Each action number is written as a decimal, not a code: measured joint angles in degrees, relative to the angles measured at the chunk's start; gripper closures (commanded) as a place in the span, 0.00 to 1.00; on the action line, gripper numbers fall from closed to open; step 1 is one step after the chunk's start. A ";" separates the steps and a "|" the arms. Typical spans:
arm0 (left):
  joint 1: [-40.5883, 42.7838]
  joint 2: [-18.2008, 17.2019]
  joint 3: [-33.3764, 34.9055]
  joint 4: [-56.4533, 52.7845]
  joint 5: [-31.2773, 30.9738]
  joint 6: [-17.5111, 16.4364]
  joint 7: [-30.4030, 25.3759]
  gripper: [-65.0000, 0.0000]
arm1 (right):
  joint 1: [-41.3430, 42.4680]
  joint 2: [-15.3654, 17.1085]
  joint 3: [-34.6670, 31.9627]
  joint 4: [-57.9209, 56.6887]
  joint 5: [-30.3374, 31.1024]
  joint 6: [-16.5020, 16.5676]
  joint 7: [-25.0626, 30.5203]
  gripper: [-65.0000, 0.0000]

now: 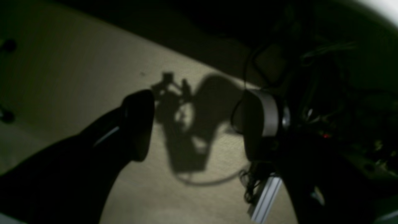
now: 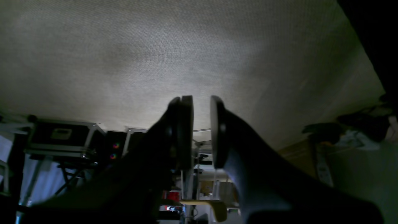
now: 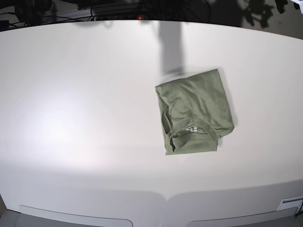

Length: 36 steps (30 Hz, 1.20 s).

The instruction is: Fold the T-shirt properly

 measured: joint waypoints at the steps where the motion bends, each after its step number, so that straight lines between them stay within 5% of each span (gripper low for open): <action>1: -0.42 0.02 -0.02 -2.86 0.81 -0.02 -1.90 0.35 | -0.02 0.00 -0.39 -0.11 0.00 0.00 0.48 0.85; 10: -12.48 0.31 1.38 -30.53 5.73 -0.35 -3.28 0.35 | 0.24 0.00 -0.90 -0.22 0.02 -0.02 8.02 0.85; 14: -13.75 0.17 11.23 -35.23 16.06 -0.07 -7.37 0.35 | 0.15 0.00 -0.90 -0.26 0.15 -0.22 12.87 0.85; 19: -14.86 0.46 28.37 -35.56 27.45 -0.59 -7.56 0.35 | 0.24 -0.31 -0.61 -0.26 12.90 -0.20 18.82 0.85; 22: -16.22 0.83 32.79 -35.50 27.52 0.31 -6.08 0.35 | 0.72 -1.11 -0.61 -0.26 13.60 1.36 19.82 0.85; 26: -17.29 2.62 32.83 -35.47 26.21 6.29 -4.76 0.35 | 2.64 -1.40 -0.66 -0.33 13.68 2.67 19.98 0.85; 29: -17.94 3.26 32.85 -35.47 21.14 6.29 -4.48 0.35 | 5.14 -1.57 -0.63 -0.33 13.70 2.60 20.50 0.85; 36: -18.53 2.89 32.83 -35.45 21.66 6.51 -2.21 0.35 | 8.94 -2.69 -0.66 -0.33 13.75 2.71 20.48 0.85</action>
